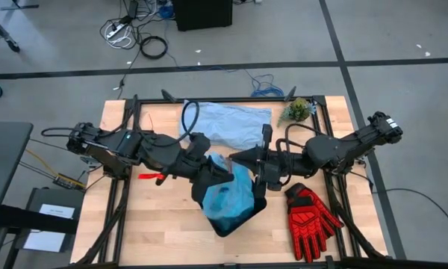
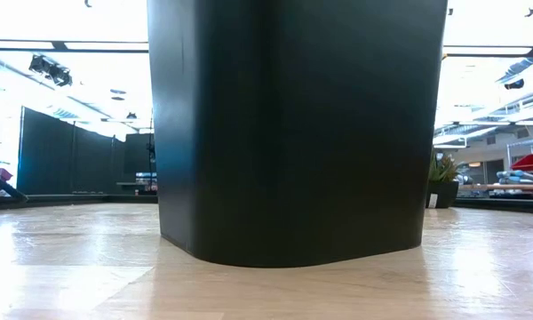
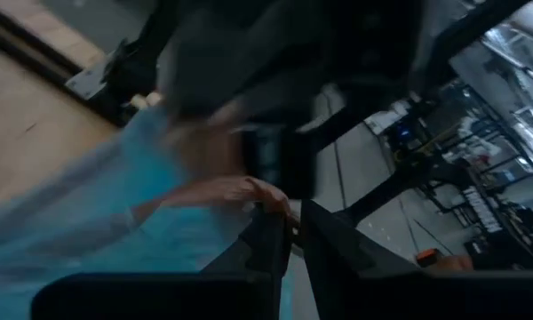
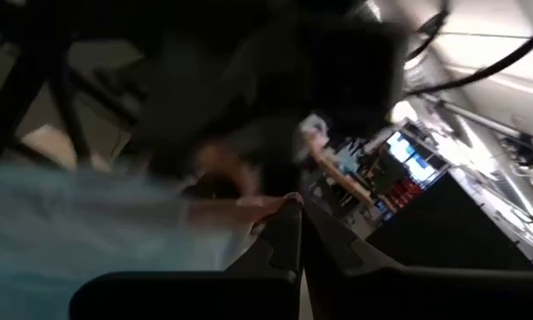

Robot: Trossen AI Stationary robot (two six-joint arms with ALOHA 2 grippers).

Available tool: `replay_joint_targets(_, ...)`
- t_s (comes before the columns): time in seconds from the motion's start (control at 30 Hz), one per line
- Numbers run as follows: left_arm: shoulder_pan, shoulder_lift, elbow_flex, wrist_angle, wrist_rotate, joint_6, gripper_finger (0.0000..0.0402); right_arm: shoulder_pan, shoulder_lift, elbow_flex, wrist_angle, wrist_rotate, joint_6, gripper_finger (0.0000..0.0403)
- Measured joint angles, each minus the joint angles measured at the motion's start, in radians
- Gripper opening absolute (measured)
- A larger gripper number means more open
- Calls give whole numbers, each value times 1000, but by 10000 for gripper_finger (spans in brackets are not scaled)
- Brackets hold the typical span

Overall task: Place trash/remove bag and relplace
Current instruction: Close the light blue trash bag

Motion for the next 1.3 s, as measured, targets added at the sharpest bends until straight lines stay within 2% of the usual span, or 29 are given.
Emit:
replay_joint_targets(0.17, -19, -1, 25, -20, 0, 16, 53, 15, 0, 0, -26, -57, 6, 0)
replay_joint_targets(0.3, -31, -1, 40, -78, 0, -19, 53, 14, 0, 0, 22, -92, 51, 10)
replay_joint_targets(0.4, -42, 0, 40, -90, 0, -39, 53, 2, 0, 0, 24, -146, 88, 38)
replay_joint_targets(0.63, -65, 0, 40, -90, 13, -90, 53, -40, 0, 0, 20, -265, 132, 135)
replay_joint_targets(0.73, -72, -1, 40, -89, 26, -123, 53, -55, 0, 0, 32, -324, 132, 158)
replay_joint_targets(0.9, -73, -2, 40, -88, 32, -168, 53, -74, 48, 1, 65, -397, 127, 160)
replay_joint_targets(1.2, -78, -2, 40, -89, 30, -241, 53, -75, 83, 1, 132, -406, 122, 146)
replay_joint_targets(1.3, -80, -2, 40, -104, 18, -256, 53, -76, 82, 1, 167, -442, 122, 138)
